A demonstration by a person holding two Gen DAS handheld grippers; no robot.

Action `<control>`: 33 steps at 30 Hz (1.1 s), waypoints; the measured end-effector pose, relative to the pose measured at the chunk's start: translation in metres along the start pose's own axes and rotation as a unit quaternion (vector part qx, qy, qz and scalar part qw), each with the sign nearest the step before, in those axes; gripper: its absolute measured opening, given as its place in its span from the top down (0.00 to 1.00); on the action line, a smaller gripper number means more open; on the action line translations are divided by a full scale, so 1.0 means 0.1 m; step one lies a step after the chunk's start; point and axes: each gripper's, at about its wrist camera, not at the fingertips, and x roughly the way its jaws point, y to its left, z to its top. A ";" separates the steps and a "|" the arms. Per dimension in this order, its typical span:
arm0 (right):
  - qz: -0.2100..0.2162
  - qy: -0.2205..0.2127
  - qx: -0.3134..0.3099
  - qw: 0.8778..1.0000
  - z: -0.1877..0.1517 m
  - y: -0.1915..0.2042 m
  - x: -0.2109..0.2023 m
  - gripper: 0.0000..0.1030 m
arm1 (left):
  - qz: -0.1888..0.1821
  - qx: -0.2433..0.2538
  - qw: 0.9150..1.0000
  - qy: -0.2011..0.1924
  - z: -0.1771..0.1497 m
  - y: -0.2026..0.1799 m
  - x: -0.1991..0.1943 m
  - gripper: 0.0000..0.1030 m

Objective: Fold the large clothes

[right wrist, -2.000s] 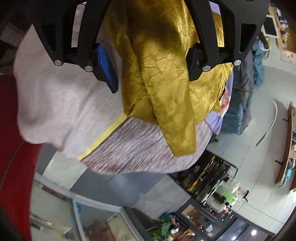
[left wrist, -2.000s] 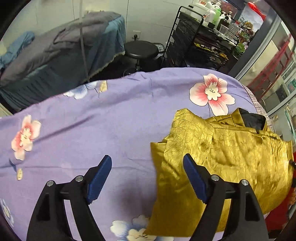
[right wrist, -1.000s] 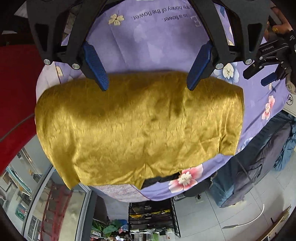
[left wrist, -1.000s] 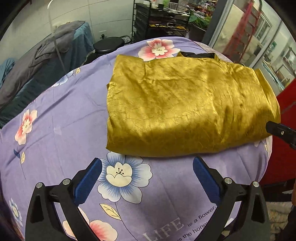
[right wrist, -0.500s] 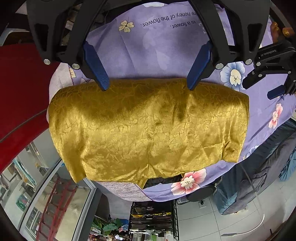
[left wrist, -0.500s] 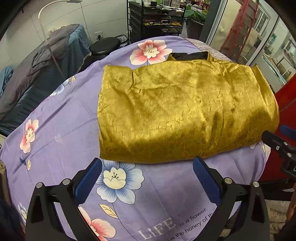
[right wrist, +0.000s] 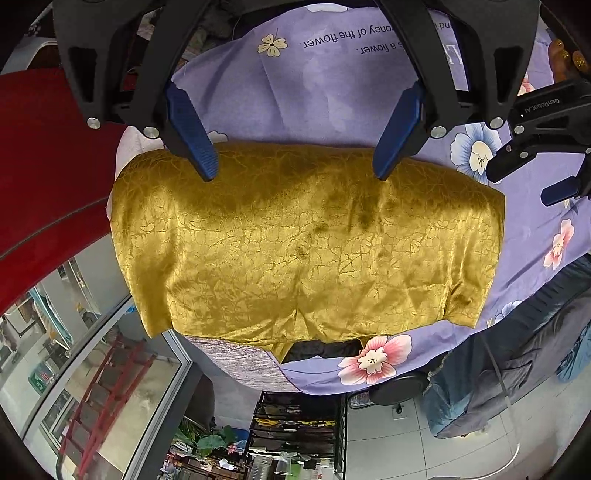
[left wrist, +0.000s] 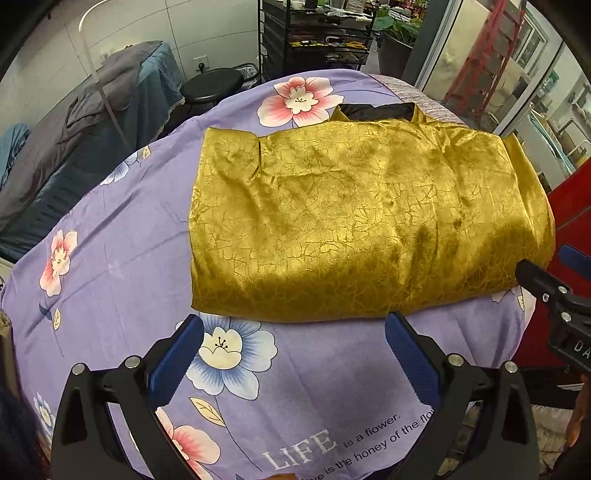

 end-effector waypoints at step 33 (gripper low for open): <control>-0.014 0.008 -0.003 1.000 -0.04 -0.08 0.07 0.17 | 0.005 0.016 1.000 0.001 -0.04 -0.10 0.03 0.06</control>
